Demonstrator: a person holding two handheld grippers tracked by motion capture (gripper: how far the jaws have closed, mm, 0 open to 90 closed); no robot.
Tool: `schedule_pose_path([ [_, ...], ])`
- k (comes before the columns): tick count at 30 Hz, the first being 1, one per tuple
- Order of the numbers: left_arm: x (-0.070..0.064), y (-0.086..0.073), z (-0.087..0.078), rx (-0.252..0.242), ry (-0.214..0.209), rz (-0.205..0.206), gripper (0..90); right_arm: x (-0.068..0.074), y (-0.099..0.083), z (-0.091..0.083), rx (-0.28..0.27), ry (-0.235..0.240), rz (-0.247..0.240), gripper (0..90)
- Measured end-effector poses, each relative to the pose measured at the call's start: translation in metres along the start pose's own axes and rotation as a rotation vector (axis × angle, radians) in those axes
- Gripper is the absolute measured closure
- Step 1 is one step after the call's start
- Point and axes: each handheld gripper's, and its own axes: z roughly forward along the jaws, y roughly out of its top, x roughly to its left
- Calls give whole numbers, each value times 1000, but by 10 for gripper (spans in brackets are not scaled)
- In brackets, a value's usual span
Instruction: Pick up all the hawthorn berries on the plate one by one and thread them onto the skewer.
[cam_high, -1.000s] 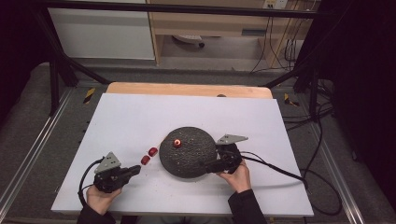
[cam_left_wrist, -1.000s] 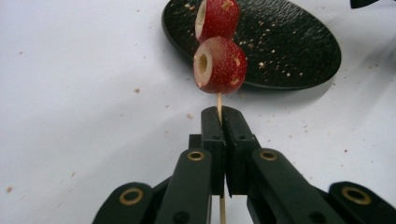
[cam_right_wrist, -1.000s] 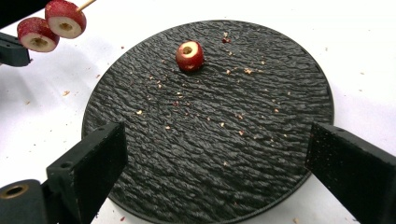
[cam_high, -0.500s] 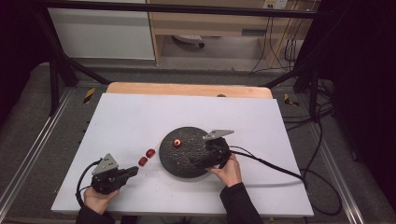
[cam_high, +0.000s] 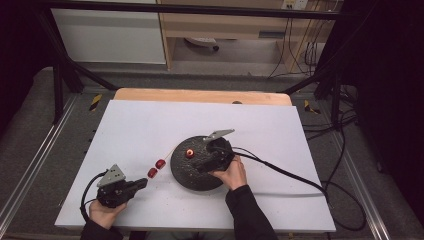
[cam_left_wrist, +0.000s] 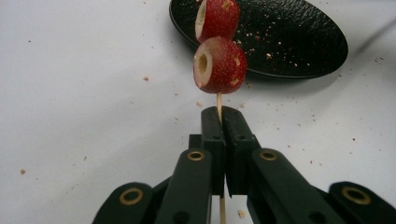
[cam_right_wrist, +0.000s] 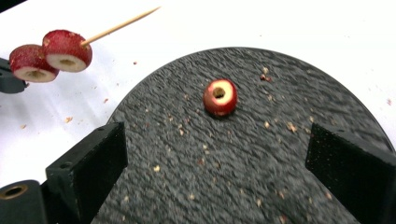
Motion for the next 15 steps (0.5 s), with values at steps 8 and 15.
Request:
schedule_pose_path([
  [8,0,0,1,8,1,1,879,-2,17,16,54,-13,-24,86],
  [15,1,0,1,9,1,0,879,-7,24,31,129,-31,-29,110],
])
